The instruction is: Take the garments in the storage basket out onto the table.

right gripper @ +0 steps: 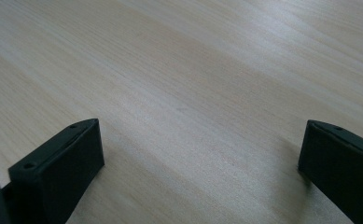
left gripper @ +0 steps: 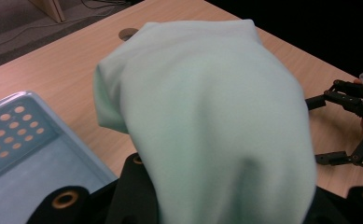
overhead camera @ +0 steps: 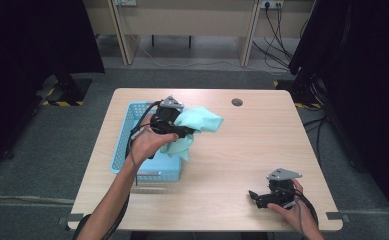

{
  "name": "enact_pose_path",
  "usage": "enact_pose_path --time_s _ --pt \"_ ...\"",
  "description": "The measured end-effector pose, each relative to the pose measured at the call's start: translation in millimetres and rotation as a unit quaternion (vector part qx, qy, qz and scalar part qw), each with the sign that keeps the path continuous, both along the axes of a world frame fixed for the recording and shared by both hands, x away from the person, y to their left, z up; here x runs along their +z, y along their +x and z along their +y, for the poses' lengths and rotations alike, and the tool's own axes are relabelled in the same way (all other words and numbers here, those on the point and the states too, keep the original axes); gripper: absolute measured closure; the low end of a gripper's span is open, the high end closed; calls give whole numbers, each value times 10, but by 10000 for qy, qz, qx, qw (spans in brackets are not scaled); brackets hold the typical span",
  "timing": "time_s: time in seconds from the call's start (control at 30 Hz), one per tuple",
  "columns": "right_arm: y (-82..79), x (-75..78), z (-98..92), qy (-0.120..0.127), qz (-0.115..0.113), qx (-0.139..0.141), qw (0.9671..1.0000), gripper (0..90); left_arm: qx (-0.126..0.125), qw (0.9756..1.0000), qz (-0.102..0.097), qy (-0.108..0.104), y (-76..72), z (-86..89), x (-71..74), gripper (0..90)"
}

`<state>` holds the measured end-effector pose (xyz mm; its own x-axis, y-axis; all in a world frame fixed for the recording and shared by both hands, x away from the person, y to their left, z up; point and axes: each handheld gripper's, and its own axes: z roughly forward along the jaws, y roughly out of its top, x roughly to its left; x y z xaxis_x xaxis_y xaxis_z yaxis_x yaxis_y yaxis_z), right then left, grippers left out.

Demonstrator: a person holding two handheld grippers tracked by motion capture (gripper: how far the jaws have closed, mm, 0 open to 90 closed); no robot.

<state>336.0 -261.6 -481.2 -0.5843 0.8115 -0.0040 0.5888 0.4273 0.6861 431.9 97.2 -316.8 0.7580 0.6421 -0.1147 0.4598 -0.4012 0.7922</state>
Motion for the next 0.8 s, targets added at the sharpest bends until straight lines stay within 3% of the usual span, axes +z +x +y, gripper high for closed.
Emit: enact_pose_path --time_s 0.8 --pt "0 0 0 -1 -2 1 10000 3 -434 9989 185 60 2 -449 -177 692"
